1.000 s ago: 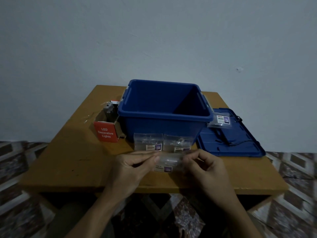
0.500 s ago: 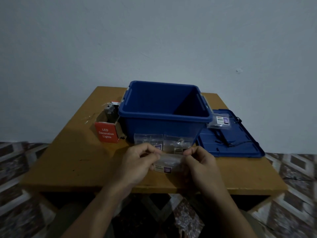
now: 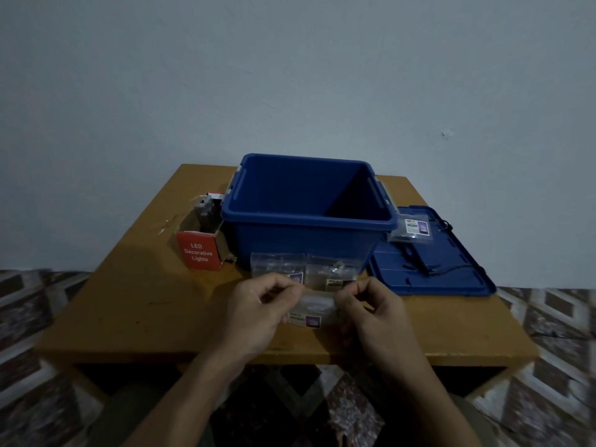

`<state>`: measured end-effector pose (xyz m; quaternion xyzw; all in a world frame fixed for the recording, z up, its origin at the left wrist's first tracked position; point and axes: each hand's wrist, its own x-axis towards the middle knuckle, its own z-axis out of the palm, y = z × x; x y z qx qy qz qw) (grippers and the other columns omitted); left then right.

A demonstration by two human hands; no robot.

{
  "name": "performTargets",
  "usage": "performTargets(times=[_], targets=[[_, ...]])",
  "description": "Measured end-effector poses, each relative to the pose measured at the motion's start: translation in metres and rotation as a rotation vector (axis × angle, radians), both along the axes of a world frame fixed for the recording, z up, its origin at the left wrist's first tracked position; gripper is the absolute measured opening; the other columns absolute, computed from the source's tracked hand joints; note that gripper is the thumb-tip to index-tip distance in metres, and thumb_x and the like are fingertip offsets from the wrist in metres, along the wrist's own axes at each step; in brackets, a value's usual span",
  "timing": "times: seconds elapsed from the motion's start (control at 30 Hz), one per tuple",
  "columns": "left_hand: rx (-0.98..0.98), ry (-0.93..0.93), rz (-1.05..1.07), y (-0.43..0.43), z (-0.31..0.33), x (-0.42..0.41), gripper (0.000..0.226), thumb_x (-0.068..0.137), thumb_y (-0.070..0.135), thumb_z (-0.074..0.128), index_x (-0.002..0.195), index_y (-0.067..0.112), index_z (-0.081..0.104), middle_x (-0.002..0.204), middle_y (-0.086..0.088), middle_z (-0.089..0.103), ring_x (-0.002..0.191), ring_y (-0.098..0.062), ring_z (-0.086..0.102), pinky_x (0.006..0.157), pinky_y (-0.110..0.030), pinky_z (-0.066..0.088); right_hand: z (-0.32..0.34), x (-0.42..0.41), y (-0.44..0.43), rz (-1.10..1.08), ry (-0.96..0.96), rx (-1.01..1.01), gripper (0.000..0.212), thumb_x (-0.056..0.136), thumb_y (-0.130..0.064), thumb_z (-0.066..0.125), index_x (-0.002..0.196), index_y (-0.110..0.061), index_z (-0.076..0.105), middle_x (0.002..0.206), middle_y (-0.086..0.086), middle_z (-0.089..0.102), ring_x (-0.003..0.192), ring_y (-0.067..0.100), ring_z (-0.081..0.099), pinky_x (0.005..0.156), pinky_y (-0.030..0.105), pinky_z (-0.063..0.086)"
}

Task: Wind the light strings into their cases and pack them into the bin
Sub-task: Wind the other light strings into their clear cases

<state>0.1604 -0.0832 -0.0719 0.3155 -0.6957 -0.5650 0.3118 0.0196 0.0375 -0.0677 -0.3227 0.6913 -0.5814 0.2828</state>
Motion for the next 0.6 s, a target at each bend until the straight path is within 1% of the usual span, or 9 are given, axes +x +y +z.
performTargets(times=[0.1,0.27,0.33,0.37,0.4,0.43,0.47,0.53,0.6], targets=[[0.028,-0.023,0.017,0.000,0.000,-0.002,0.016,0.094,0.018,0.065,0.084,0.020,0.077,0.054,0.006,0.059,0.055,-0.006,0.056,0.058,-0.014,0.046,0.002,-0.002,-0.001,-0.002,0.000,0.009,0.014,0.097,-0.016,0.063,0.091,-0.004,0.061,0.071,0.007,0.061,0.052,0.013,0.057,0.048,0.023,0.048],[0.062,-0.038,0.026,0.000,0.004,-0.001,0.018,0.095,0.026,0.063,0.086,0.026,0.079,0.054,0.007,0.060,0.058,-0.002,0.058,0.058,-0.006,0.043,-0.001,-0.002,0.000,-0.050,-0.016,-0.009,0.017,0.096,-0.023,0.065,0.089,-0.008,0.064,0.068,0.009,0.065,0.056,0.017,0.061,0.049,0.025,0.050],[0.041,-0.057,0.031,0.001,0.002,0.000,0.016,0.095,0.028,0.064,0.088,0.030,0.078,0.063,0.011,0.067,0.065,0.001,0.061,0.062,-0.008,0.046,-0.002,0.000,0.001,-0.075,-0.037,-0.026,0.017,0.095,-0.027,0.065,0.087,-0.011,0.066,0.070,0.008,0.068,0.059,0.019,0.064,0.052,0.027,0.053],[0.035,-0.061,0.046,0.000,0.000,0.001,0.013,0.094,0.029,0.066,0.089,0.031,0.077,0.071,0.014,0.070,0.071,0.001,0.064,0.067,-0.013,0.050,-0.002,0.001,0.001,-0.083,-0.052,-0.033,0.017,0.095,-0.028,0.065,0.087,-0.012,0.066,0.071,0.007,0.069,0.062,0.020,0.065,0.053,0.028,0.054],[0.034,-0.062,0.075,0.000,-0.002,0.001,0.008,0.092,0.031,0.067,0.090,0.031,0.075,0.079,0.015,0.071,0.078,-0.003,0.066,0.073,-0.020,0.053,-0.002,0.002,0.001,-0.088,-0.069,-0.038,0.018,0.096,-0.029,0.064,0.087,-0.014,0.067,0.072,0.008,0.069,0.064,0.021,0.066,0.055,0.029,0.054],[0.036,-0.060,0.107,0.000,-0.004,0.002,0.006,0.091,0.033,0.069,0.090,0.030,0.074,0.084,0.012,0.072,0.081,-0.008,0.068,0.075,-0.026,0.055,-0.002,0.003,0.000,-0.086,-0.090,-0.038,0.017,0.096,-0.029,0.063,0.088,-0.015,0.068,0.073,0.009,0.069,0.065,0.021,0.067,0.056,0.030,0.054],[0.035,-0.057,0.135,0.000,-0.004,0.003,0.009,0.090,0.035,0.070,0.088,0.027,0.072,0.084,0.008,0.071,0.080,-0.012,0.068,0.075,-0.029,0.056,-0.002,0.004,0.000,-0.078,-0.114,-0.032,0.017,0.096,-0.030,0.063,0.089,-0.015,0.069,0.073,0.009,0.070,0.066,0.021,0.067,0.057,0.030,0.055],[0.011,-0.068,0.167,0.000,-0.004,0.005,0.020,0.090,0.039,0.067,0.083,0.020,0.069,0.075,-0.001,0.068,0.073,-0.017,0.067,0.067,-0.026,0.053,-0.004,0.007,-0.001,-0.050,-0.130,-0.023,0.016,0.097,-0.029,0.063,0.093,-0.015,0.069,0.075,0.005,0.073,0.069,0.019,0.069,0.059,0.028,0.055],[-0.006,-0.108,0.184,0.000,0.000,0.008,0.024,0.092,0.039,0.065,0.081,0.018,0.068,0.072,-0.005,0.067,0.071,-0.017,0.065,0.063,-0.023,0.049,-0.006,0.010,-0.004,-0.040,-0.106,-0.028,0.015,0.097,-0.028,0.063,0.095,-0.014,0.068,0.079,0.004,0.074,0.072,0.018,0.070,0.062,0.027,0.057]])
